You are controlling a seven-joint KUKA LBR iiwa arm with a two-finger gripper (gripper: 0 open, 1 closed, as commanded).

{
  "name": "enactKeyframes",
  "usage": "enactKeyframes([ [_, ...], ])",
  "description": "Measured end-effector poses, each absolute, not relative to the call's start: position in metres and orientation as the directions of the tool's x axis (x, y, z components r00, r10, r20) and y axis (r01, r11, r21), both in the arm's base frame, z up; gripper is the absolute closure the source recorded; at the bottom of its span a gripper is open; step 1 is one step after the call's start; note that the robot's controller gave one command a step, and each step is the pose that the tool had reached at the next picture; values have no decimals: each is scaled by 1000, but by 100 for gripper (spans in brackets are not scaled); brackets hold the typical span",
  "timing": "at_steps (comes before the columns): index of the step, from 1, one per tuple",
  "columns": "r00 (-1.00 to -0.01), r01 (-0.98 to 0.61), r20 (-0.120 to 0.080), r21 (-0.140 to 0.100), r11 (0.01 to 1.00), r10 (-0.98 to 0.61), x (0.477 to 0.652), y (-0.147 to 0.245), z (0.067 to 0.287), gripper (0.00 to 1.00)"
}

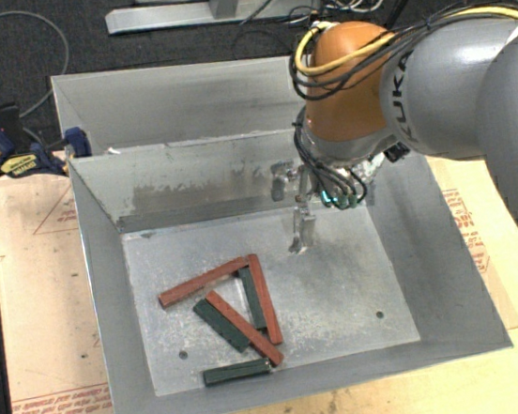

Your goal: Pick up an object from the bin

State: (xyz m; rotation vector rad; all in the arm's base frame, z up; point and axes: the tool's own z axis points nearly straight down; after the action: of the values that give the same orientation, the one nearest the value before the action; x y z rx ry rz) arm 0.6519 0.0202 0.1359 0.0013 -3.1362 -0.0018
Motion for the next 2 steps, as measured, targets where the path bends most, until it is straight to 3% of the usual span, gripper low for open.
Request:
enactKeyframes([
  [1,-978,-208,-7,-1,978,-208,652,-3,175,0],
  [2,-918,-396,3,4,918,-396,619,37,67,0],
])
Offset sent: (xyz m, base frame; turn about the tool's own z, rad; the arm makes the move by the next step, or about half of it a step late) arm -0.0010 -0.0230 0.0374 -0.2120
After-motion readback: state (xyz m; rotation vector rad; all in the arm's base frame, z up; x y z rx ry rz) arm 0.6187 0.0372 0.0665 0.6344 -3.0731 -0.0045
